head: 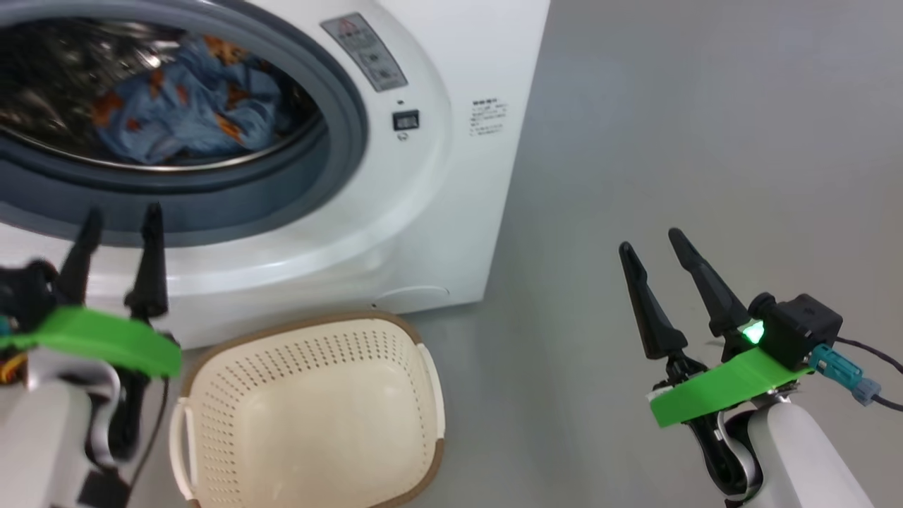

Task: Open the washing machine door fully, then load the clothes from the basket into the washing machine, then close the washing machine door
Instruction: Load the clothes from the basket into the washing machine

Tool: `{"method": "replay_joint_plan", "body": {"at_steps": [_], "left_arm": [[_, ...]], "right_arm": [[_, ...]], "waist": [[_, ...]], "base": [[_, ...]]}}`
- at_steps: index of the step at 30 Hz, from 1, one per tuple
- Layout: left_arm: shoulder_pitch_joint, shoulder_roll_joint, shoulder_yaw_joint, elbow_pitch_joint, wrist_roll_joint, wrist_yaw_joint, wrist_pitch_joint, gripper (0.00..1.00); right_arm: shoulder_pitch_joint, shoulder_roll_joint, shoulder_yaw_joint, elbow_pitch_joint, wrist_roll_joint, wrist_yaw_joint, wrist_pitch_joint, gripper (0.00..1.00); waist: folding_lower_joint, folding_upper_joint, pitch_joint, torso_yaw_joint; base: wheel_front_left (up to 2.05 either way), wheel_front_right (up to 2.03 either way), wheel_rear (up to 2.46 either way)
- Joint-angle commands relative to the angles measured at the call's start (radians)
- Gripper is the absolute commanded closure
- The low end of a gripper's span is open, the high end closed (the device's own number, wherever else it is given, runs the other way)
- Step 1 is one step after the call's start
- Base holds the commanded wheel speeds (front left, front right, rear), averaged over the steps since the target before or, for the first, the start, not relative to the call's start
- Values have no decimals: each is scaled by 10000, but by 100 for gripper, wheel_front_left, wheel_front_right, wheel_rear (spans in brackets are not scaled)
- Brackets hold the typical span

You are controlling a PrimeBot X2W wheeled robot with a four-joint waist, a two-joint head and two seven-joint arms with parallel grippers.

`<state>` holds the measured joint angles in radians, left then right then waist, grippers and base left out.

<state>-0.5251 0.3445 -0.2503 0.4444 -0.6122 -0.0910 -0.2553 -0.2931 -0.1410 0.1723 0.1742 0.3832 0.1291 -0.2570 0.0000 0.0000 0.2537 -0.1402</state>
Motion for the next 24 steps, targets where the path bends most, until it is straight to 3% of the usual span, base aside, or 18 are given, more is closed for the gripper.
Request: {"method": "replay_joint_plan", "body": {"at_steps": [1, 11, 24], "left_arm": [[307, 312, 520, -521, 267, 140, -64, 0], [2478, -209, 1465, -2039, 871, 309, -64, 0], [4438, -1165, 2338, -3256, 1391, 133, -64, 0]], "right_arm": [[198, -93, 216, -190, 188, 16, -48, 0], [577, -290, 188, -186, 470, 16, -48, 0], [1175, -468, 122, -185, 752, 16, -48, 0]], "waist": [[0, 0, -599, 438], [0, 0, -1324, 714], [0, 0, -2022, 1029]], "base": [[0, 0, 0], [0, 0, 0], [0, 0, 0]]}}
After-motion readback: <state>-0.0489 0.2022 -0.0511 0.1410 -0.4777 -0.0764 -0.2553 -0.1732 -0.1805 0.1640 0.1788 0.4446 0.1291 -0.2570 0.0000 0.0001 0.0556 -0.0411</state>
